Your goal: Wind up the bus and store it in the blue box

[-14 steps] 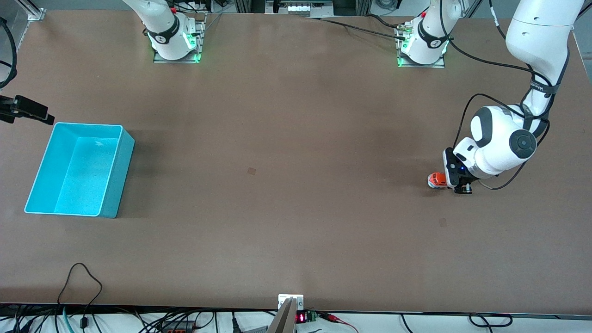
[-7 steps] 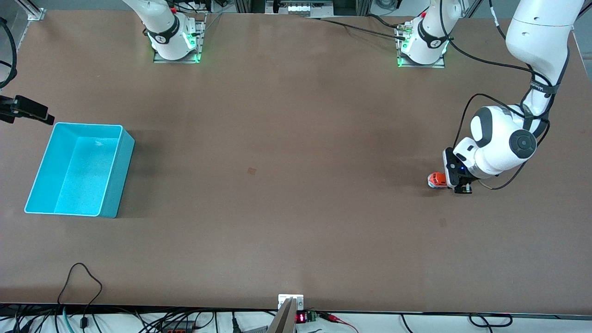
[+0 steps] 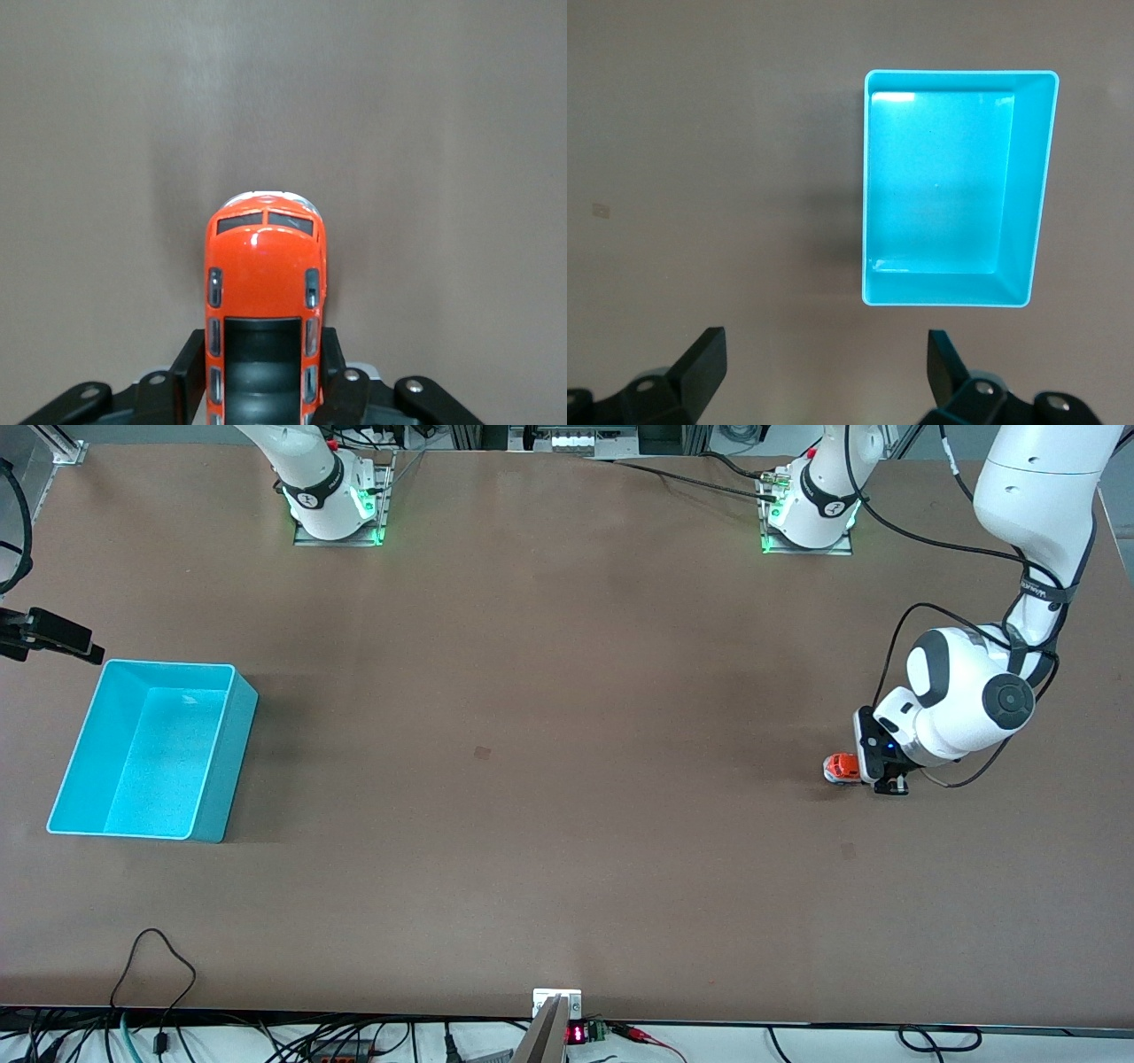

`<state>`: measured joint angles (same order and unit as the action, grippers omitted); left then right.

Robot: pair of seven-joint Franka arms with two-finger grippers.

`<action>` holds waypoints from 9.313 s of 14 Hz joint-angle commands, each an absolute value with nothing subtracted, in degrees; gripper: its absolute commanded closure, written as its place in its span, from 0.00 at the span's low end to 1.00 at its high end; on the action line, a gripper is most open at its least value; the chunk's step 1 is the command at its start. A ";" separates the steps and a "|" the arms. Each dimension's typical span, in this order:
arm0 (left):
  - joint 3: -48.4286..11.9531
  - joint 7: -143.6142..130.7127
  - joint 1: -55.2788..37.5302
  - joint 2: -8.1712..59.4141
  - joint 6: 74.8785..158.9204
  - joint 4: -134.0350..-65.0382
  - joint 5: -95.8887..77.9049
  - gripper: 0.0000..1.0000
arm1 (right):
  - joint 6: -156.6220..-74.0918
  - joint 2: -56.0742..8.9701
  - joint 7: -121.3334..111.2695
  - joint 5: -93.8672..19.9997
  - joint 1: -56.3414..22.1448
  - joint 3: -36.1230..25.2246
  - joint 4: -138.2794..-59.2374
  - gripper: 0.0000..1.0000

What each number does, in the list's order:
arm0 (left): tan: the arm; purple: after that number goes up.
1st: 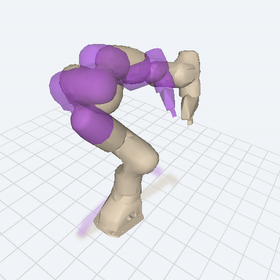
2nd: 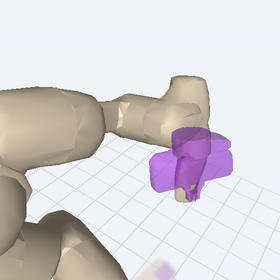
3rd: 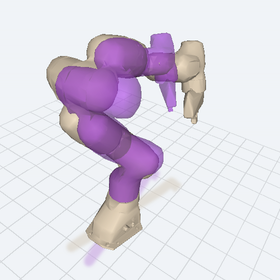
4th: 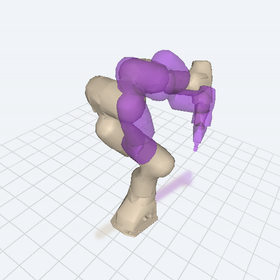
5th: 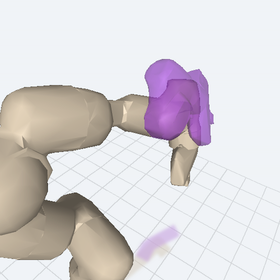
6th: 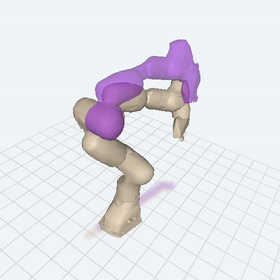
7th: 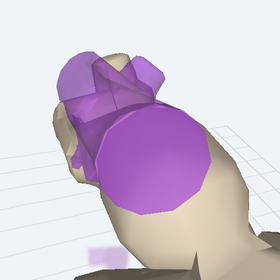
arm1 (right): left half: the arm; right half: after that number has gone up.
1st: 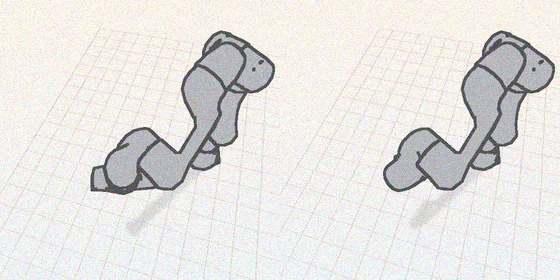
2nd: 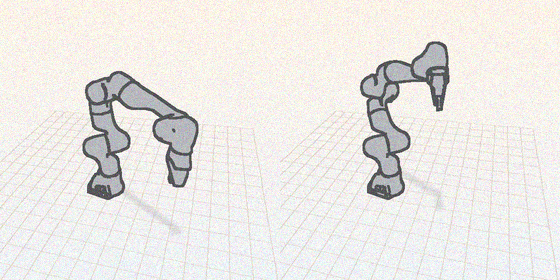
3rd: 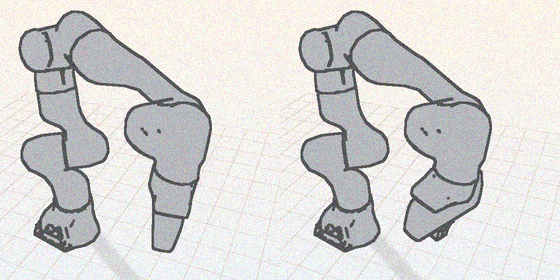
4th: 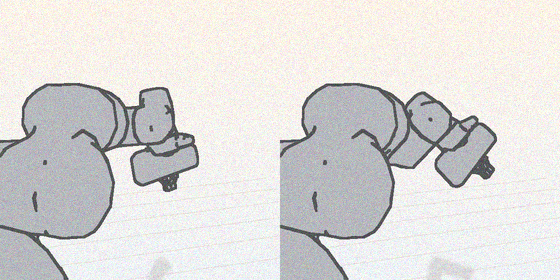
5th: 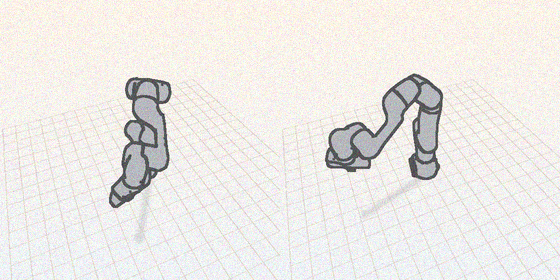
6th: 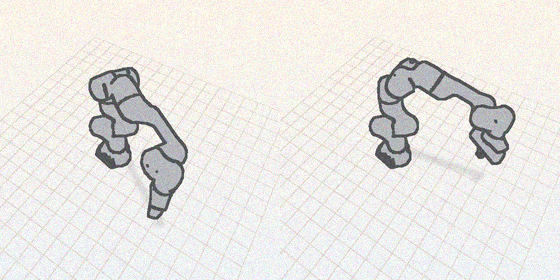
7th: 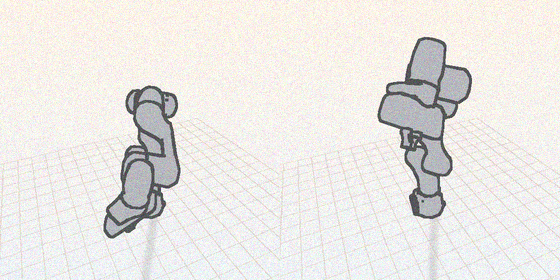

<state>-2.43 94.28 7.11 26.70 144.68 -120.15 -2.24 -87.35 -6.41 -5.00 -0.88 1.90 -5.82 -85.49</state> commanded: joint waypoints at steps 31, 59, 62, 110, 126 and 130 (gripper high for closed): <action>-5.01 110.39 18.64 18.11 120.94 -110.39 -1.32 0.00 | -87.36 -6.15 -4.39 -1.58 2.11 -5.45 -85.52 0.00; -5.02 29.83 1.85 15.21 128.17 -99.33 -3.69 0.00 | -87.36 -6.15 -4.39 -1.58 2.11 -5.45 -85.43 0.00; -2.64 17.88 1.85 15.29 118.07 -93.27 -4.04 0.00 | -87.36 -6.15 -4.39 -1.67 2.11 -5.45 -85.52 0.00; 0.26 -3.69 1.76 2.72 97.03 -92.81 -3.16 0.00 | -108.10 -26.89 -16.43 -2.29 -2.55 -4.75 -86.13 0.00; 0.26 -3.69 1.76 2.90 98.70 -92.81 -3.16 0.00 | -116.27 -27.86 -37.87 -4.66 -1.67 -4.75 -94.12 0.00; 0.18 -3.69 1.76 2.90 99.05 -92.90 -3.25 0.00 | -122.86 -27.86 -50.95 -4.57 3.23 -0.11 -99.21 0.00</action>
